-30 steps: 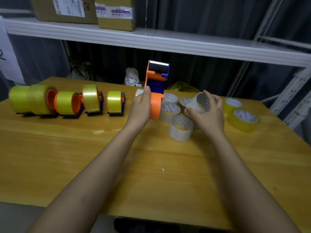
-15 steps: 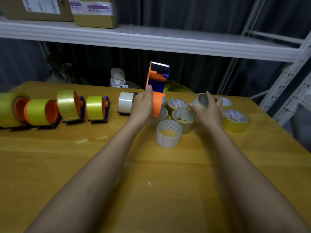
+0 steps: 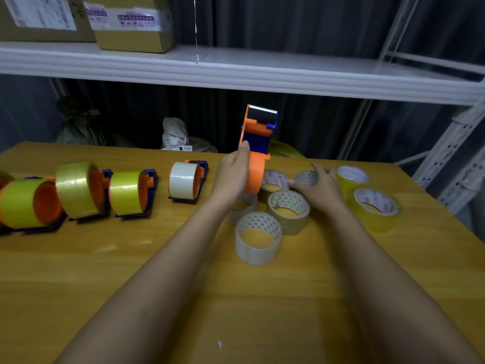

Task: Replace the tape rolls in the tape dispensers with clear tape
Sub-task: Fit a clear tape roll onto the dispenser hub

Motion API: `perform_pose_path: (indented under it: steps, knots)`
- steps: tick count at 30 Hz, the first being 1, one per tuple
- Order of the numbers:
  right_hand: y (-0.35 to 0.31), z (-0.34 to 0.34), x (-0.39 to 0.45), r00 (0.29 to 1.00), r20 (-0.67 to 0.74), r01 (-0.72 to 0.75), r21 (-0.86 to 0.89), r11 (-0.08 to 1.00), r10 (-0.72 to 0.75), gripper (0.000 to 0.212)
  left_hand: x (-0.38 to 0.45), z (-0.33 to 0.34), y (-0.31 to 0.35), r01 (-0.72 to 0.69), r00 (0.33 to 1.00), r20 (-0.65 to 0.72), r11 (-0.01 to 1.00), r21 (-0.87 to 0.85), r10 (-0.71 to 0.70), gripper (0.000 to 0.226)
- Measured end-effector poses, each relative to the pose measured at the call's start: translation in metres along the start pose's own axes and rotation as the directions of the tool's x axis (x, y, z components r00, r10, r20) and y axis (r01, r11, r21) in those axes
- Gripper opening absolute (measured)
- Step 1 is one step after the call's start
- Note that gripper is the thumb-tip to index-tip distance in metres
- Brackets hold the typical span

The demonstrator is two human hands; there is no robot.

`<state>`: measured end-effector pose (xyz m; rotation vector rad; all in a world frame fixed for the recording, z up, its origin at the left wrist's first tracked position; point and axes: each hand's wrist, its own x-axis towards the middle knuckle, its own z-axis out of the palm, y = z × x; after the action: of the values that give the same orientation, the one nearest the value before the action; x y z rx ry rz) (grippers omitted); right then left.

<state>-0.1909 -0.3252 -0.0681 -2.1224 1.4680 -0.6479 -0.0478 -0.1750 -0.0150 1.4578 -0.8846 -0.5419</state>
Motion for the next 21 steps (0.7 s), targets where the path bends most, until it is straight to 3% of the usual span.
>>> perform_pose_path:
  steps: [2,5,9,12,17,21]
  knots:
    - [0.004,-0.001,-0.004,0.998,-0.005,0.058,0.032,0.998,-0.058,0.082,0.002,0.006,0.001,-0.024,1.000,0.010,1.000,-0.002,0.025,0.043]
    - [0.014,-0.009,-0.015,0.976,-0.145,0.169,0.033,0.985,-0.162,0.059,0.002,0.016,0.001,-0.028,1.000,0.008,0.999,-0.018,0.029,0.044]
    - [0.034,-0.032,-0.025,0.950,-0.256,0.112,-0.255,0.960,-0.179,0.046,-0.001,0.030,0.005,-0.012,0.999,0.035,0.999,-0.037,0.013,0.044]
    - [0.047,-0.049,-0.031,0.966,-0.250,-0.040,-0.388,0.921,-0.064,0.057,-0.004,0.040,0.010,0.000,0.999,0.050,0.998,-0.058,0.002,0.045]
    - [0.061,-0.066,-0.031,0.975,-0.185,-0.190,-0.397,0.898,0.125,0.091,-0.011,0.055,0.020,0.009,0.995,0.098,0.999,-0.041,-0.005,0.044]
    - [0.066,-0.070,-0.027,0.963,-0.094,-0.268,-0.395,0.879,0.251,0.103,-0.015,0.062,0.022,0.010,0.994,0.105,0.999,-0.041,-0.006,0.042]
